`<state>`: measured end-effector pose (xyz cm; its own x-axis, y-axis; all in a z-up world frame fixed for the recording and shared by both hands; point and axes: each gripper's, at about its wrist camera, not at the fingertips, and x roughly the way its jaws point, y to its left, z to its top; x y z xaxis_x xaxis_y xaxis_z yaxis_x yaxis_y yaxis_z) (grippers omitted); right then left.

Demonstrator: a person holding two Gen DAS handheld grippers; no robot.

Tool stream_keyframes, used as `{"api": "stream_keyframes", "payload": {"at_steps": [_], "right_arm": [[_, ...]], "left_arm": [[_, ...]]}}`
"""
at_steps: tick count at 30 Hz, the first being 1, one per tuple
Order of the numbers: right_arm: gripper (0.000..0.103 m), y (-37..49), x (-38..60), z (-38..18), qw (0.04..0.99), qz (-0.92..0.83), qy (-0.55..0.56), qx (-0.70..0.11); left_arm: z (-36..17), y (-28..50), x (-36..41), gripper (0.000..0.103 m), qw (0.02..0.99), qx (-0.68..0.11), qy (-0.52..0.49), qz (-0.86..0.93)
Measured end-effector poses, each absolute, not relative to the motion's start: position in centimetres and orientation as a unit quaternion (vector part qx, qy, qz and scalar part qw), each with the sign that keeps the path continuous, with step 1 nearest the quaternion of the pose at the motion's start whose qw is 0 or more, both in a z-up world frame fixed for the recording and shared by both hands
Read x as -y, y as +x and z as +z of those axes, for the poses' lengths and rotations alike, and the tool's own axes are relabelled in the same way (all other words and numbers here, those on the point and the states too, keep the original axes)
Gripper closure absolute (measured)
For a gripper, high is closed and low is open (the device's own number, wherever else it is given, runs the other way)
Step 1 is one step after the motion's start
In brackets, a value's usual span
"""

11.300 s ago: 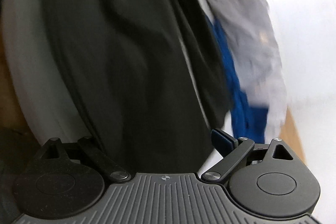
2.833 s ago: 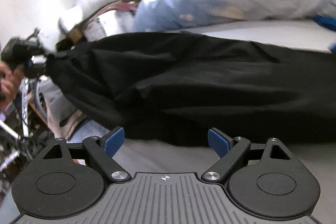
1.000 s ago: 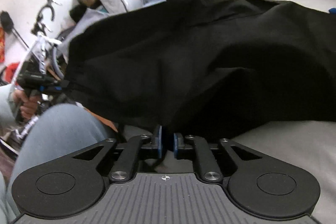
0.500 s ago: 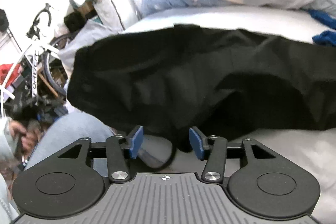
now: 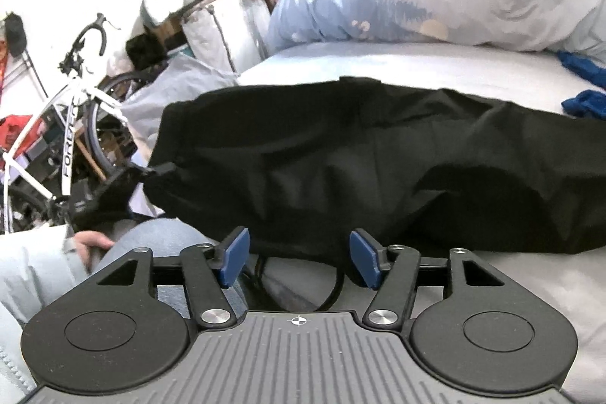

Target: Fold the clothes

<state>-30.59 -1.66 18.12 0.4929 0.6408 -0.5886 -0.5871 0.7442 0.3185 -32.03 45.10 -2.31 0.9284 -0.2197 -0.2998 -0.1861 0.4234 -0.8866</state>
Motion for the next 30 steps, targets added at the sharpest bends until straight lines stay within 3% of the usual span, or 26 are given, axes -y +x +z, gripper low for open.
{"api": "stream_keyframes", "payload": {"at_steps": [1, 2, 6, 9, 12, 17, 24, 30], "right_arm": [[0.039, -30.7, 1.6, 18.3, 0.864, 0.356, 0.036, -0.354], [0.038, -30.8, 1.5, 18.5, 0.865, 0.356, 0.034, -0.353], [0.031, -31.0, 0.8, 19.0, 0.867, 0.363, 0.022, -0.340], [0.030, -31.2, -0.2, 19.5, 0.872, 0.364, 0.008, -0.328], [0.014, -31.7, -2.1, 20.4, 0.885, 0.358, -0.039, -0.294], [0.003, -33.2, -6.9, 21.7, 0.899, 0.368, -0.127, -0.202], [0.002, -36.5, -15.0, 21.4, 0.885, 0.372, -0.277, -0.033], [0.002, -35.6, -19.4, 20.4, 0.906, 0.278, -0.315, 0.039]], "left_arm": [[-2.4, -31.8, -45.1, 0.033, 0.818, -0.187, -0.545, -0.010], [-2.3, -31.7, -45.2, 0.035, 0.812, -0.186, -0.552, -0.010], [-0.7, -31.4, -45.8, 0.063, 0.811, -0.188, -0.553, -0.024], [1.8, -30.8, -45.7, 0.065, 0.819, -0.199, -0.537, -0.040], [5.3, -29.6, -45.3, 0.065, 0.826, -0.199, -0.521, -0.083], [12.0, -26.7, -43.6, 0.065, 0.846, -0.221, -0.462, -0.151], [18.7, -23.7, -40.5, 0.065, 0.852, -0.278, -0.405, -0.183], [21.6, -22.0, -37.5, 0.065, 0.841, -0.319, -0.399, -0.180]]}}
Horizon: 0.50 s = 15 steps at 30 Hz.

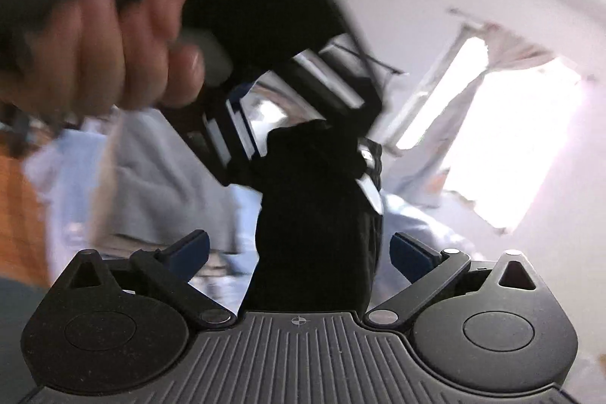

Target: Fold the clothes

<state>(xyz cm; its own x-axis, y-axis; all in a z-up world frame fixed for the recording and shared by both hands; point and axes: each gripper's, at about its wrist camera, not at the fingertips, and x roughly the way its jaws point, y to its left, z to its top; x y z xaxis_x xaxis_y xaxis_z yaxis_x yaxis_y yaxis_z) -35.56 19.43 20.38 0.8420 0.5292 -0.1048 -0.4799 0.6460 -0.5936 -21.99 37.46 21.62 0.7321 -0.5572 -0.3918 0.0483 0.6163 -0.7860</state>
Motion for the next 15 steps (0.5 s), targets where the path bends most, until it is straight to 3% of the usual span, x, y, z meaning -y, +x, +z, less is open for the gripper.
{"api": "stream_keyframes", "payload": {"at_steps": [3, 5, 6, 7, 15], "right_arm": [[0.003, -34.2, -20.5, 20.1, 0.919, 0.229, -0.319, 0.045], [0.023, -33.6, -20.1, 20.4, 0.928, 0.212, -0.301, 0.045], [0.054, -33.3, -19.8, 20.6, 0.933, 0.206, -0.291, 0.043], [0.066, -33.1, -19.3, 21.0, 0.936, 0.209, -0.280, 0.035], [0.069, -32.5, -17.2, 21.8, 0.930, 0.275, -0.242, -0.011]], "left_arm": [[22.4, -21.9, -36.4, 0.065, 0.845, -0.324, -0.380, -0.189], [22.5, -22.0, -36.0, 0.064, 0.851, -0.326, -0.369, -0.183], [22.4, -22.0, -36.0, 0.062, 0.855, -0.326, -0.365, -0.172], [22.4, -22.0, -36.0, 0.059, 0.856, -0.326, -0.365, -0.166], [22.1, -22.9, -35.8, 0.039, 0.833, -0.323, -0.415, -0.172]]}}
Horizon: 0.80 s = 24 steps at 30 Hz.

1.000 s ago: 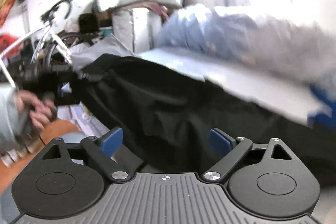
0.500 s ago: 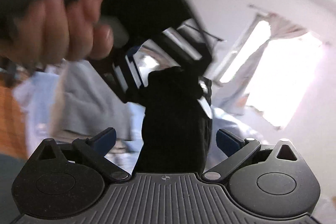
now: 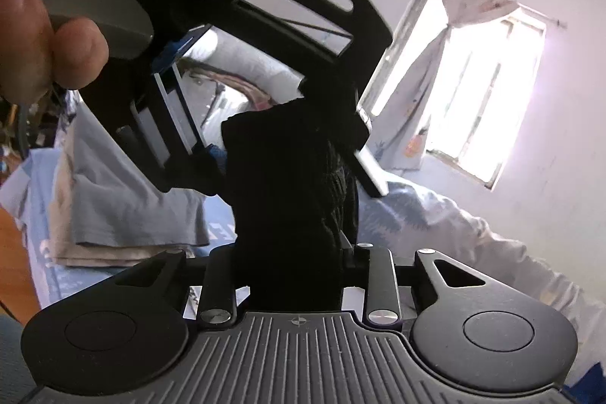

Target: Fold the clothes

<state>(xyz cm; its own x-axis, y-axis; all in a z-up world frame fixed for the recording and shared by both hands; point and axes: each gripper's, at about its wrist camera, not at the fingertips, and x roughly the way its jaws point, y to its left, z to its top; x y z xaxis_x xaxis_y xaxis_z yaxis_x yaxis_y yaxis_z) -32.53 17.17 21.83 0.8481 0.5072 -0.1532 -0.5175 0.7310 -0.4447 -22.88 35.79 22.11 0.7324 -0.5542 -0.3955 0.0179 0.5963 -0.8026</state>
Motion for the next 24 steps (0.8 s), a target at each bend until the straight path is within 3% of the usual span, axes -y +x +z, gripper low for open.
{"api": "stream_keyframes", "payload": {"at_steps": [5, 6, 7, 21, 24], "right_arm": [[0.069, -33.2, -16.8, 21.4, 0.924, 0.293, -0.247, 0.001], [0.072, -33.1, -16.7, 21.3, 0.923, 0.294, -0.249, 0.000], [0.072, -32.5, -16.2, 21.3, 0.925, 0.290, -0.245, -0.006], [0.073, -32.1, -16.3, 20.6, 0.918, 0.303, -0.255, -0.019], [0.073, -32.6, -16.9, 20.4, 0.912, 0.314, -0.265, -0.018]], "left_arm": [[22.3, -24.4, -36.2, 0.025, 0.829, -0.315, -0.434, -0.158], [22.6, -24.9, -36.6, 0.007, 0.834, -0.307, -0.436, -0.145], [22.9, -25.4, -36.9, 0.000, 0.838, -0.298, -0.437, -0.132], [22.4, -24.9, -38.2, 0.000, 0.841, -0.294, -0.447, -0.083], [22.4, -23.8, -38.3, 0.000, 0.845, -0.324, -0.420, -0.066]]}}
